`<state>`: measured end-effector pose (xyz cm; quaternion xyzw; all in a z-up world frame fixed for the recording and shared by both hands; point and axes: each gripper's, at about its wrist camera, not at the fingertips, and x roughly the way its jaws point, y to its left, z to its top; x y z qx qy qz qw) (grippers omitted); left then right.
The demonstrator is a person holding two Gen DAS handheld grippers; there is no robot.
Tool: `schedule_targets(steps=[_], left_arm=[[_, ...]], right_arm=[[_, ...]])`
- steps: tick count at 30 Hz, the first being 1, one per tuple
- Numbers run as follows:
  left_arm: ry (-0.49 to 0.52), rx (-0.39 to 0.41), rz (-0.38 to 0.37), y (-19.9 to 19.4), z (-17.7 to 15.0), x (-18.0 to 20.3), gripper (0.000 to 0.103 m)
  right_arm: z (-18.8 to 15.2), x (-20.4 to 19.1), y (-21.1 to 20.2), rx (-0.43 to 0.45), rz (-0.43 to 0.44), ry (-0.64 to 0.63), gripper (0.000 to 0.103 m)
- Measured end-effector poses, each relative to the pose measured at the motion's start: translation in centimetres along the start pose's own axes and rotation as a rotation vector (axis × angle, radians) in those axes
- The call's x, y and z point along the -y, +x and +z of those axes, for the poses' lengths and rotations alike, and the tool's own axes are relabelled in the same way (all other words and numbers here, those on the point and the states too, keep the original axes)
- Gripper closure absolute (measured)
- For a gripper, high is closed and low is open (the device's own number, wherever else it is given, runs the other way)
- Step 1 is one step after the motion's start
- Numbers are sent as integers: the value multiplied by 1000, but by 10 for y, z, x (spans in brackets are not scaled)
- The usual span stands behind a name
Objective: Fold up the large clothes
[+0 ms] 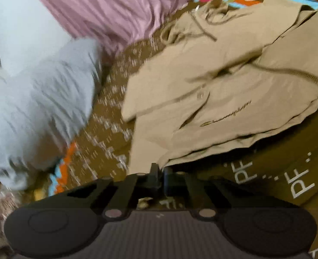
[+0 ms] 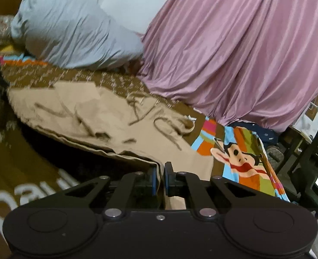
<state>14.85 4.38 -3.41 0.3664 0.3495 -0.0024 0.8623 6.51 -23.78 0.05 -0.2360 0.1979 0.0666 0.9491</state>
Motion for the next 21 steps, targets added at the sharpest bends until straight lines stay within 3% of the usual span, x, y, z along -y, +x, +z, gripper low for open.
schedule_targets(steps=[3, 8, 13, 17, 21], left_arm=[[-9, 62, 18, -27, 6, -3, 102], [-68, 137, -60, -91, 4, -19, 103], [-13, 126, -164, -138, -20, -9, 102], [3, 22, -333, -126, -42, 9, 97], [17, -21, -406, -118, -45, -1, 80]], right_arm=[[-9, -6, -8, -1, -8, -15, 100], [-7, 5, -37, 51, -47, -13, 100], [-5, 24, -96, 52, -45, -70, 100], [-24, 21, -123, -57, -1, -101, 100], [-49, 14, -120, -208, 105, -88, 96]])
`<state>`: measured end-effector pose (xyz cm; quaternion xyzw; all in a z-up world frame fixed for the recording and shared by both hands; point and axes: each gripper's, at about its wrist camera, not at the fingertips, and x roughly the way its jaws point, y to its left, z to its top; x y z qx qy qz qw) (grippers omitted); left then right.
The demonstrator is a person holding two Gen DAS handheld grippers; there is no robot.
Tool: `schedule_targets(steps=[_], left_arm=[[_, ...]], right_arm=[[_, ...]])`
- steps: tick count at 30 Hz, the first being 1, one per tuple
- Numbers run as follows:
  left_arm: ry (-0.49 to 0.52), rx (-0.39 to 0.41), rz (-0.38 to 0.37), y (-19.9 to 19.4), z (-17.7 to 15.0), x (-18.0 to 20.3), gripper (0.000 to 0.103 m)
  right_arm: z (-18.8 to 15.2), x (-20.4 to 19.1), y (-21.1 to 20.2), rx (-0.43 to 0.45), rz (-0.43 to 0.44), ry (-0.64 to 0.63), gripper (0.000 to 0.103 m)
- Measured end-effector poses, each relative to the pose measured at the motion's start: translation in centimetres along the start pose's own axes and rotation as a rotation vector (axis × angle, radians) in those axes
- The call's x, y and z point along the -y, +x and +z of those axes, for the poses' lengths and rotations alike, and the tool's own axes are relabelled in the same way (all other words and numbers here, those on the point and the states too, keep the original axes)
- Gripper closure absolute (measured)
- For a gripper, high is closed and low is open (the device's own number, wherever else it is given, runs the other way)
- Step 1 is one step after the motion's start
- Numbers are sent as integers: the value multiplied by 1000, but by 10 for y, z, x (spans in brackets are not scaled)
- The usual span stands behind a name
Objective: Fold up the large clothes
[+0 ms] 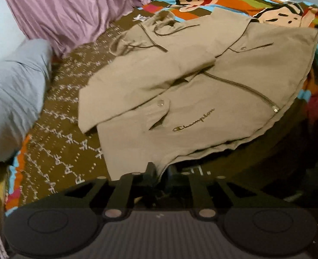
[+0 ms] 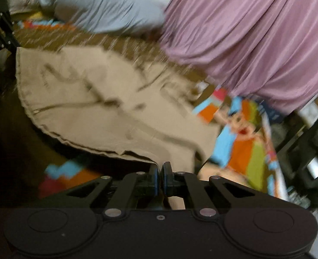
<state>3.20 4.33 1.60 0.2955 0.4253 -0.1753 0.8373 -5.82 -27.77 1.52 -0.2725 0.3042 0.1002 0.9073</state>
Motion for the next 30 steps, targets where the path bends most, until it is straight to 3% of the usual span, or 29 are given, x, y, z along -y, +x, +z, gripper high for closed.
schedule_targets(steps=[2, 5, 7, 8, 10, 13, 19, 24, 28, 30], left_arm=[[-38, 3, -67, -7, -2, -16, 71], [-91, 12, -111, -15, -8, -40, 47], [-137, 18, -106, -16, -6, -56, 29], [-162, 27, -94, -16, -3, -63, 26], [-207, 48, -70, -12, 8, -78, 18], [-267, 74, -34, 9, 36, -101, 15], [-276, 65, 40, 83, 116, -135, 14], [-265, 114, 151, 161, 192, -162, 14], [-301, 138, 150, 232, 247, -188, 15], [-299, 153, 152, 266, 270, -196, 21]], right_arm=[[-3, 1, 0, -48, 39, -29, 86], [-3, 12, -5, -91, 63, -29, 73], [-2, 24, -8, -116, 68, -7, 73], [-1, 31, -10, -118, 73, 16, 72], [6, 51, -9, -108, 90, 82, 55], [21, 79, 3, -44, 89, 178, 34], [72, 122, 80, 9, 96, 288, 22], [123, 156, 174, -17, 77, 324, 20], [156, 182, 270, -49, 58, 340, 20], [167, 188, 316, -50, 27, 317, 21]])
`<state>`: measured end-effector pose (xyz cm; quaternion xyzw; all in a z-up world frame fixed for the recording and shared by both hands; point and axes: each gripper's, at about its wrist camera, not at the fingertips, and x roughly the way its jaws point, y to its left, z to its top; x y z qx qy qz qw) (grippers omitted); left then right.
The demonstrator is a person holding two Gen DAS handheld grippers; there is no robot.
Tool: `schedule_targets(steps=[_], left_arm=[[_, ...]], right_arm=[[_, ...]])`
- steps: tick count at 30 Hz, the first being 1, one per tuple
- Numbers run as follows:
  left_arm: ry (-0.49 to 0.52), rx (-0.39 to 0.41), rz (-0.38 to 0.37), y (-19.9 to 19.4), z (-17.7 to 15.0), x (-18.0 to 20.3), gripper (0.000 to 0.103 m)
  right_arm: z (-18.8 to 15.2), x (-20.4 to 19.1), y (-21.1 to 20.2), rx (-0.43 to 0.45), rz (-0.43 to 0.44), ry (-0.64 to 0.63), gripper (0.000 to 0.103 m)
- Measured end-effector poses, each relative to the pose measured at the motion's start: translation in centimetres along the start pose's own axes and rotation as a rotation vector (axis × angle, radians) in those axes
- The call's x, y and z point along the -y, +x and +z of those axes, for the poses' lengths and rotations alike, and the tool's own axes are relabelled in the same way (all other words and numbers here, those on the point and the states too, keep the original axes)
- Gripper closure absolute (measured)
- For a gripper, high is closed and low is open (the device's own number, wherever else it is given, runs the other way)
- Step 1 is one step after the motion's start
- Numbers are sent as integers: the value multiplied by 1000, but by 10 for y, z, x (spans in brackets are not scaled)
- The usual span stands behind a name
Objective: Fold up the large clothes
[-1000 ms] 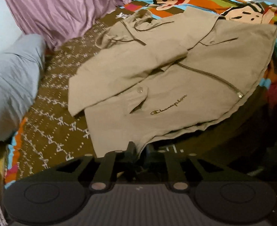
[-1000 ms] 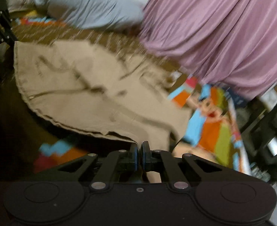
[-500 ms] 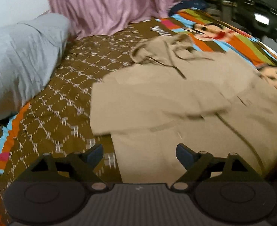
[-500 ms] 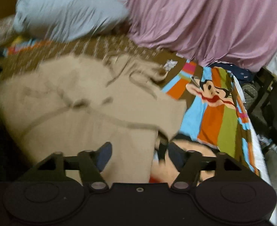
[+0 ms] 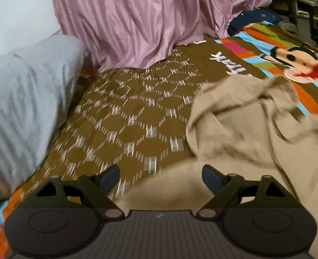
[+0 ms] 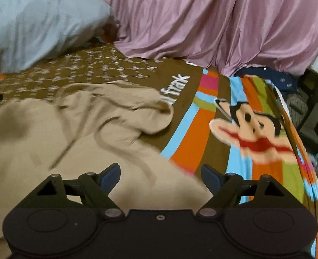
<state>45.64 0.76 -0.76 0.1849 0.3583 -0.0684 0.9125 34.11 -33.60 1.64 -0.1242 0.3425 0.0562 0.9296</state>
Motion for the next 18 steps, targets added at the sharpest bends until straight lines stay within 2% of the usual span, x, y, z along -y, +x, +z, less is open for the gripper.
schedule_targets(steps=[3, 6, 9, 11, 12, 14, 15, 16, 18], left_arm=[[0, -13, -27, 50, 21, 8, 33], [-8, -29, -46, 84, 35, 14, 39], [-4, -62, -42, 107, 42, 18, 65], [-11, -101, -37, 120, 42, 18, 102], [-25, -100, -7, 121, 41, 18, 103], [-81, -64, 90, 114, 38, 13, 103], [-134, -41, 114, 108, 37, 6, 103], [-192, -13, 133, 101, 34, -3, 103], [-267, 28, 188, 88, 30, -23, 103]], right_arm=[[22, 2, 69, 2, -32, -48, 28], [46, 7, 127, -4, -49, -53, 32], [66, 13, 171, 18, -63, -12, 33], [74, 12, 192, 9, -66, 6, 35], [77, 12, 202, -2, -66, 16, 41], [79, 9, 215, -25, -71, 34, 79], [80, 7, 220, -40, -76, 45, 100], [80, 6, 218, -29, -94, 51, 101], [79, 4, 201, 62, -135, 50, 101]])
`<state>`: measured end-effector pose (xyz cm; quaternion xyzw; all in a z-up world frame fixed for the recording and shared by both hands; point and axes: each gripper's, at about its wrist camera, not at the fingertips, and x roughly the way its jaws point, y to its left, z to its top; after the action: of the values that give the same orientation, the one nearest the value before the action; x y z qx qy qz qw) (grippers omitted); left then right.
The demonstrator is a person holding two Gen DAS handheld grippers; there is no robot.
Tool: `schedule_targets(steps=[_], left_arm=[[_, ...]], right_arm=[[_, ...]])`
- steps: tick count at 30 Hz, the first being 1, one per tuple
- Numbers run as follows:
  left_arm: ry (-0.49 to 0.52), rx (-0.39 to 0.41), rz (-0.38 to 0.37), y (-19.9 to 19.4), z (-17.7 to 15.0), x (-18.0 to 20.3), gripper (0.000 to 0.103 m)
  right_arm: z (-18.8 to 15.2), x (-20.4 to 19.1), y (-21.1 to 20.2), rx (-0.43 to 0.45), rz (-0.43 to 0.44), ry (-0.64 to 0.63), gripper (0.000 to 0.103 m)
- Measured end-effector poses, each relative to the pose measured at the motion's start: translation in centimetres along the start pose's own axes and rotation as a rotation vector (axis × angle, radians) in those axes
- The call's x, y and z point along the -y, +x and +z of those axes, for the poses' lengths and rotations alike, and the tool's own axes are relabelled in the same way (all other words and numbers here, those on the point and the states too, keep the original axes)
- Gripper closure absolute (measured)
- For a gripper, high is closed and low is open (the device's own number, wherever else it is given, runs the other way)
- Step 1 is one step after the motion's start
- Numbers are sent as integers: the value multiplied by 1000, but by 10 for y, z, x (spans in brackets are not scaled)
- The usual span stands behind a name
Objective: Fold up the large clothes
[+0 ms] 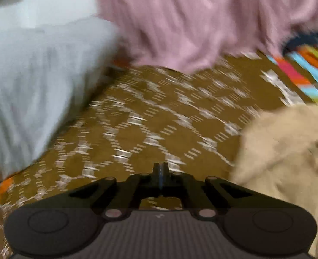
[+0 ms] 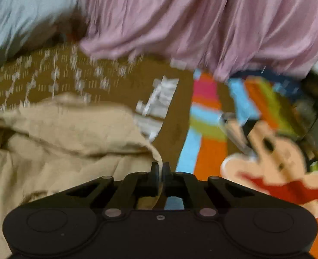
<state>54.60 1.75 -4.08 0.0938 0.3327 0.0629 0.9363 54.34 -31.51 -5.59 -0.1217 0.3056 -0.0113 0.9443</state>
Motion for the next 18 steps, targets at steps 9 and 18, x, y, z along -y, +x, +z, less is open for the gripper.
schedule_targets(steps=[9, 18], left_arm=[[75, -27, -306, -24, -5, -4, 57], [253, -90, -252, 28, -8, 55, 99]], right_arm=[[16, 11, -67, 97, 71, 35, 101], [12, 13, -87, 123, 111, 31, 101]])
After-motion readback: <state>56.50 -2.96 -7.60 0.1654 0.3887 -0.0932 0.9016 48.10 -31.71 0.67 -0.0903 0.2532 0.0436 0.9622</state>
